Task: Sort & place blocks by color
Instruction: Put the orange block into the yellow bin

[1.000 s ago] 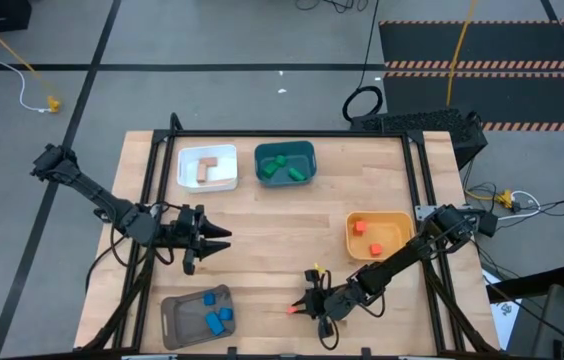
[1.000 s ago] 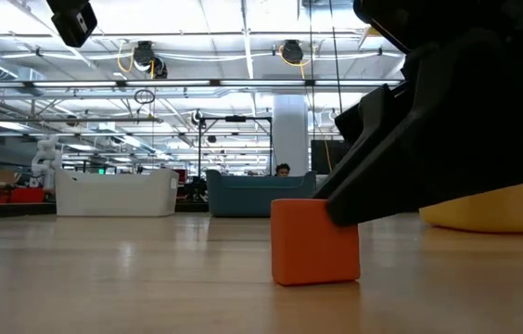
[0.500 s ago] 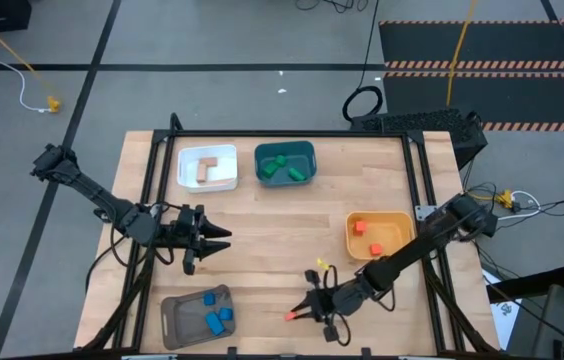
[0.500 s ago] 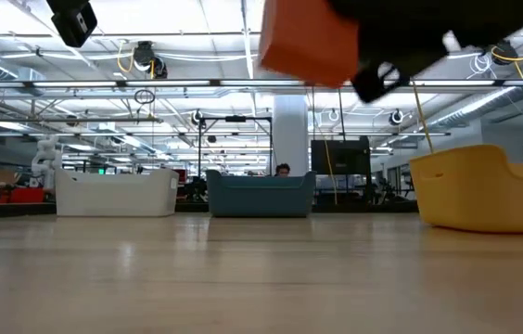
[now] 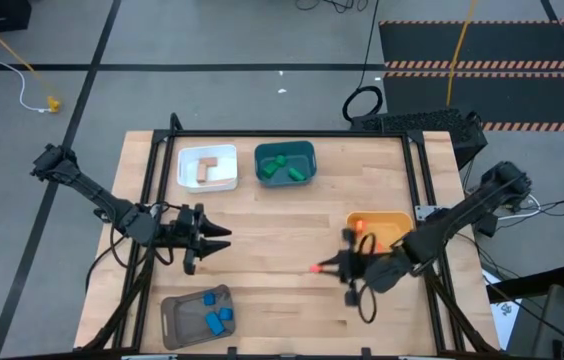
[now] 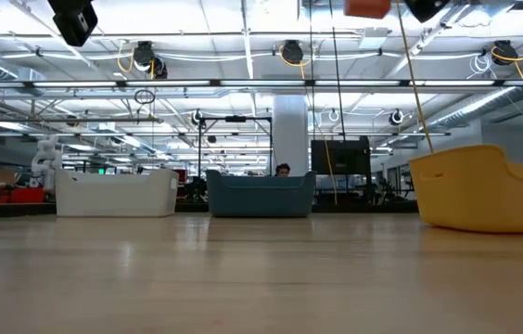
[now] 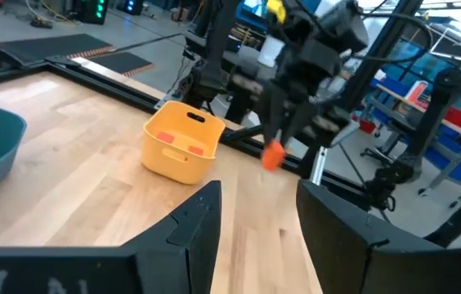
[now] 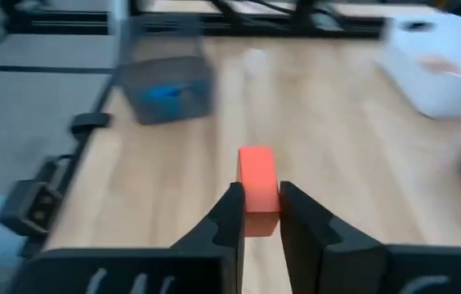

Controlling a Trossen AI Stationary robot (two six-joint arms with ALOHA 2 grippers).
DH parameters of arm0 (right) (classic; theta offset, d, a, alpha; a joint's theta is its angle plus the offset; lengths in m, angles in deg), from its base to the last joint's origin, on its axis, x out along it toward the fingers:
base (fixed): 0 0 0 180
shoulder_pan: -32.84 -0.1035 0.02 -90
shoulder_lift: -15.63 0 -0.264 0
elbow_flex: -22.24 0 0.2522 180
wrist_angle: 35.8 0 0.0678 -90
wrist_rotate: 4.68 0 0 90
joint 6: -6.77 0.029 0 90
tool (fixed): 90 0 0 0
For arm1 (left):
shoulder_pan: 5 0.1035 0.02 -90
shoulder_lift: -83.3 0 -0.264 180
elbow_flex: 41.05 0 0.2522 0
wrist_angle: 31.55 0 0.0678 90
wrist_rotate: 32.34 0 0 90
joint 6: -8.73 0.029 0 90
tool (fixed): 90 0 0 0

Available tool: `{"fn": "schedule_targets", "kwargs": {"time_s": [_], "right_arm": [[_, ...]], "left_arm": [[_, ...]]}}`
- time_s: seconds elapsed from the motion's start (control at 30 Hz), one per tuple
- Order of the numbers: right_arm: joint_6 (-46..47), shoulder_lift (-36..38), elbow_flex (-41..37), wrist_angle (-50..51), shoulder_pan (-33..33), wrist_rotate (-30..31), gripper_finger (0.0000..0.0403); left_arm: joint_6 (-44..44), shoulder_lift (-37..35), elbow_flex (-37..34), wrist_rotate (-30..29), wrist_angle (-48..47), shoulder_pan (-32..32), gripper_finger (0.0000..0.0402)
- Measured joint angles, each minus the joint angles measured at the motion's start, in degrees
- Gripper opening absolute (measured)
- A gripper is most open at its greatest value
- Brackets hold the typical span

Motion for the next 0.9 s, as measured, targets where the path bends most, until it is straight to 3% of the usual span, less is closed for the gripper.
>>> {"fn": "schedule_targets", "kwargs": {"time_s": [0.23,0.47,0.63,0.9], "right_arm": [[15.1,8.6,0.0,23.7,0.0,9.1,0.0040],[35.3,10.3,0.0,43.7,0.6,10.3,0.0041],[46.2,10.2,-0.6,51.5,1.0,6.8,0.0042],[58.7,10.2,-8.5,52.6,2.2,-3.3,0.0046]], "left_arm": [[3.3,0.0,0.0,-2.2,0.0,0.2,0.0161],[7.5,0.0,0.0,-4.9,0.1,0.2,0.0161],[10.3,0.0,0.0,-4.9,0.1,0.2,0.0161],[12.5,0.0,0.0,-4.9,0.0,0.2,0.0161]]}}
